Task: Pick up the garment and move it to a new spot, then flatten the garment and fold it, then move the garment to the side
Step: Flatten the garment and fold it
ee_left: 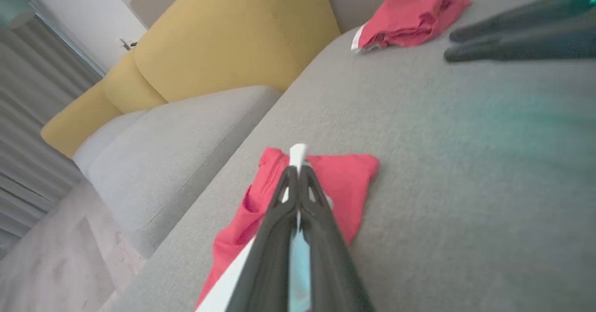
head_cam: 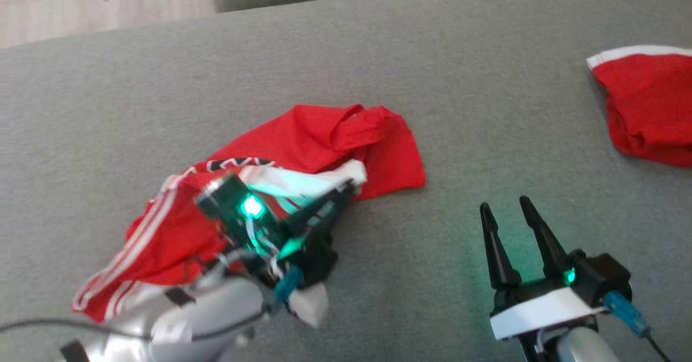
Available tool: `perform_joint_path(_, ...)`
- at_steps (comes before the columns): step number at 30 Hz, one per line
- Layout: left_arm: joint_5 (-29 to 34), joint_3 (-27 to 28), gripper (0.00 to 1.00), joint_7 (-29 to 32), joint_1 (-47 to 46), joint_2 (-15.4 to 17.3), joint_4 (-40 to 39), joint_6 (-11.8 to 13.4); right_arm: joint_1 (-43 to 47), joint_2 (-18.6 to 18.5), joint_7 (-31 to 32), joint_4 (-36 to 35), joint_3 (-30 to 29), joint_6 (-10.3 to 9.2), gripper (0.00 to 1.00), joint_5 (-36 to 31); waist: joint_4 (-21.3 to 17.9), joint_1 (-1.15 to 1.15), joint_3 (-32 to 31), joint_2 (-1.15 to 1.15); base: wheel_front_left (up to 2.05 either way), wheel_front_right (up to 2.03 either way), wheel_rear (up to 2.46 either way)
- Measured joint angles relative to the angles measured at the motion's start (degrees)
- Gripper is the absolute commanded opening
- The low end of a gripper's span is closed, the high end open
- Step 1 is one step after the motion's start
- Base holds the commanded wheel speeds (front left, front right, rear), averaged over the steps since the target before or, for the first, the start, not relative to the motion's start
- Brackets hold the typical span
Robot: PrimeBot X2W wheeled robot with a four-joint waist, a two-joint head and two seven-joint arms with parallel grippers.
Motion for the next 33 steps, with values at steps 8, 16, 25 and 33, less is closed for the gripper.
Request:
perform_joint_path(8,-4.17,3.88,0.00,-0.46,7.49,6.52,-17.81,6.59,3.13,0.01,0.00,0.20,-1.68,0.00,1.00,-0.71,5.44,0.00,-2.07,0.00,0.00,0.00,0.00)
perform_joint_path(16,-10.26,7.16,0.00,-4.70,15.16,13.24,-25.47,9.33,3.67,-0.12,0.00,-0.03,-2.02,0.00,1.00,-0.82,12.26,-0.01,-3.13,0.00,0.00,0.00,0.00)
perform_joint_path(25,-11.58,3.30,1.00,-9.03,17.02,5.00,-12.62,4.24,0.52,-0.69,0.00,-0.01,-1.02,0.00,1.00,-1.19,13.40,0.00,-0.46,0.00,0.00,0.00,0.00)
perform_joint_path(33,-3.57,1.45,1.00,-9.59,13.74,3.31,-4.69,6.76,0.41,-0.73,0.00,0.59,-1.48,0.00,1.00,-0.99,11.22,0.00,0.05,0.00,0.00,0.00,0.00)
